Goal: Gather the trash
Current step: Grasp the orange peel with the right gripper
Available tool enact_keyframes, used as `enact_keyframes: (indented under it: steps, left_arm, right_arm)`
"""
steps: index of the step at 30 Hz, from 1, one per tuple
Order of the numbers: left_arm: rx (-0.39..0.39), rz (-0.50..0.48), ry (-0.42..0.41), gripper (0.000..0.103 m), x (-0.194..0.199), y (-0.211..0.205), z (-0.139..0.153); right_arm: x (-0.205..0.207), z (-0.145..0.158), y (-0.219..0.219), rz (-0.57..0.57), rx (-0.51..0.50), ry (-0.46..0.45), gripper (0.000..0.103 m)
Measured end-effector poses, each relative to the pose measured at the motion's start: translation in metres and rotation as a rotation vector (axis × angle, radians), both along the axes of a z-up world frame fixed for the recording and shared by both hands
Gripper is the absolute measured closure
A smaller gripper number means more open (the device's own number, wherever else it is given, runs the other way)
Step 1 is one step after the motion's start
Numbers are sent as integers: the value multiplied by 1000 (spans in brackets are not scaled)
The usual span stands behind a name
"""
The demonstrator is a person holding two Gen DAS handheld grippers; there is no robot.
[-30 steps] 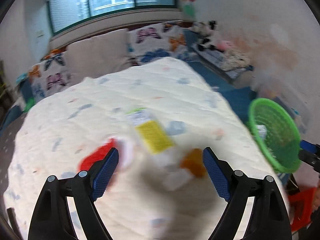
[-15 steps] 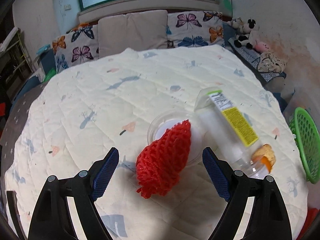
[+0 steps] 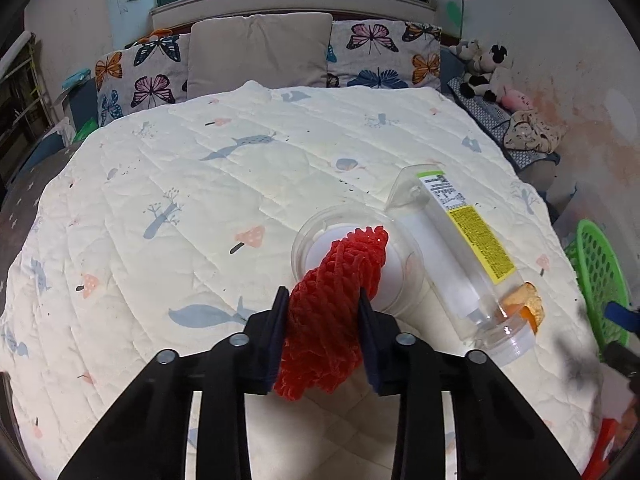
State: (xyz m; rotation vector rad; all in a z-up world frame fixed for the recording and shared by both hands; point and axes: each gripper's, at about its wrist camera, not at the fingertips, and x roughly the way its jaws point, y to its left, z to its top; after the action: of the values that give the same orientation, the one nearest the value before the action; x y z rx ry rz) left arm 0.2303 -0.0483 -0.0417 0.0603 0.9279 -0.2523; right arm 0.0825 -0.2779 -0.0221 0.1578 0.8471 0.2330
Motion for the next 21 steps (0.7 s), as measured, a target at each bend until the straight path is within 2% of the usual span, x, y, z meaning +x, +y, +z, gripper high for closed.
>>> enact_keyframes:
  steps: [2, 5, 7, 21]
  left_arm:
    - [-5, -8, -12, 74, -4, 1, 4]
    - [-22, -11, -25, 74, -9, 5, 12]
    - [-38, -14, -34, 74, -14, 7, 19]
    - [-94, -46, -64, 74, -41, 16, 42]
  right_arm:
    - [7, -5, 11, 28, -10, 9, 30]
    - [18, -14, 23, 60, -26, 25, 32]
    - [25, -18, 28, 75, -40, 34, 43]
    - [58, -46, 48, 123, -119, 57, 54]
